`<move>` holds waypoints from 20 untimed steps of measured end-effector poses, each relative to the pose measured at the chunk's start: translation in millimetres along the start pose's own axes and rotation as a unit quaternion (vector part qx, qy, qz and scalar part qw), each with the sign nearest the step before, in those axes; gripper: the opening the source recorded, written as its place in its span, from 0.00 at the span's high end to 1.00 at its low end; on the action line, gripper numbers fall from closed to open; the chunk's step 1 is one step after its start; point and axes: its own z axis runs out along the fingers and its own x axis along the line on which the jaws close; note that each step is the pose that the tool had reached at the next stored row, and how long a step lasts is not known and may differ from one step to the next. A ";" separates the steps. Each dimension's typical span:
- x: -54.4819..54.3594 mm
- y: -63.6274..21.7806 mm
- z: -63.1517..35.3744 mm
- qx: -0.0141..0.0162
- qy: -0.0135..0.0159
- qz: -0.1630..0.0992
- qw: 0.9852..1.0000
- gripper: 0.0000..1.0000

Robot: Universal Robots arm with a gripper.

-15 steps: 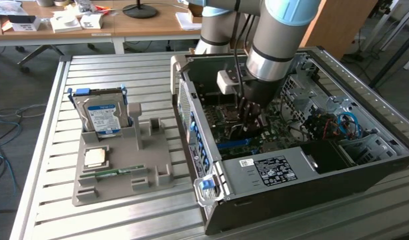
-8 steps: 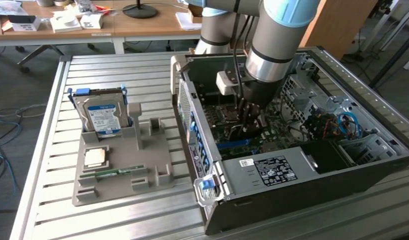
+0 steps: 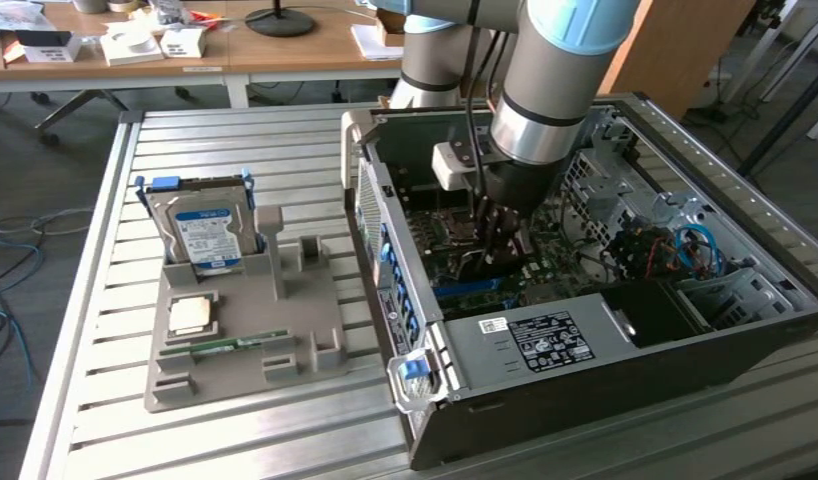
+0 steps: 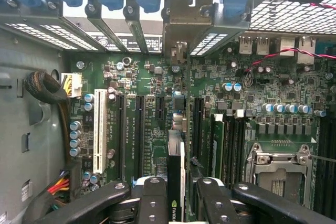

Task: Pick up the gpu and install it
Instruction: 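Insert the gpu into the slot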

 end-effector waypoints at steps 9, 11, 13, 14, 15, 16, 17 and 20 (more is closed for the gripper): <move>0.3 0.5 0.3 0.000 0.000 0.007 1.000 0.74; 0.7 0.5 0.3 0.000 0.000 0.010 1.000 0.74; 1.0 0.5 0.3 0.000 0.000 0.013 1.000 0.74; 1.0 0.5 0.3 0.000 0.000 0.013 1.000 0.74; 1.1 0.5 0.3 0.000 0.000 0.014 1.000 0.74; 1.2 0.5 0.3 0.000 0.000 0.014 1.000 0.74; 1.2 0.5 0.3 0.000 0.000 0.014 1.000 0.74; 1.2 0.5 0.3 0.000 0.000 0.014 1.000 0.74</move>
